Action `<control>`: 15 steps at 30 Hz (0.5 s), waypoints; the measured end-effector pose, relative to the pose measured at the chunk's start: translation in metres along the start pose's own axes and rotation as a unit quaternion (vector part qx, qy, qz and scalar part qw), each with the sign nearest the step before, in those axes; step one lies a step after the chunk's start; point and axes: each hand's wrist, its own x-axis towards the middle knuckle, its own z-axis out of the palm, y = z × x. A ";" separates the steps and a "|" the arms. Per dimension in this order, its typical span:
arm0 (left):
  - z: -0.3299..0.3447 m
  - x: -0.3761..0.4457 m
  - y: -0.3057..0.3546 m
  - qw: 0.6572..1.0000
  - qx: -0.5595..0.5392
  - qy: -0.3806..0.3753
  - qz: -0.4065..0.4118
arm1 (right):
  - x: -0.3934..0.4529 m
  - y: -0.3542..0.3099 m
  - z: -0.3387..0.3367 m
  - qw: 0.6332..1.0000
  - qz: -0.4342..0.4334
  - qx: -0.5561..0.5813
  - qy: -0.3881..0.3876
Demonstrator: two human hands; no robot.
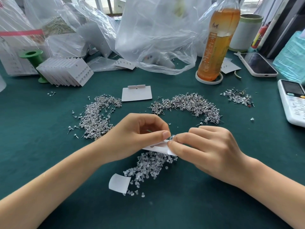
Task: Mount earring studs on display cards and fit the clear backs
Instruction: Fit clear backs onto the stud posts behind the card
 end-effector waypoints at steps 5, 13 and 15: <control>0.000 -0.001 0.001 1.000 0.001 -0.002 0.004 | 0.001 0.000 0.000 1.000 -0.002 0.001 0.002; 0.000 0.000 0.001 1.000 -0.003 -0.002 0.004 | 0.001 -0.001 0.000 1.000 0.002 0.009 0.004; 0.000 0.000 0.000 1.000 -0.004 -0.007 0.007 | 0.001 -0.001 0.000 1.000 0.003 0.011 0.006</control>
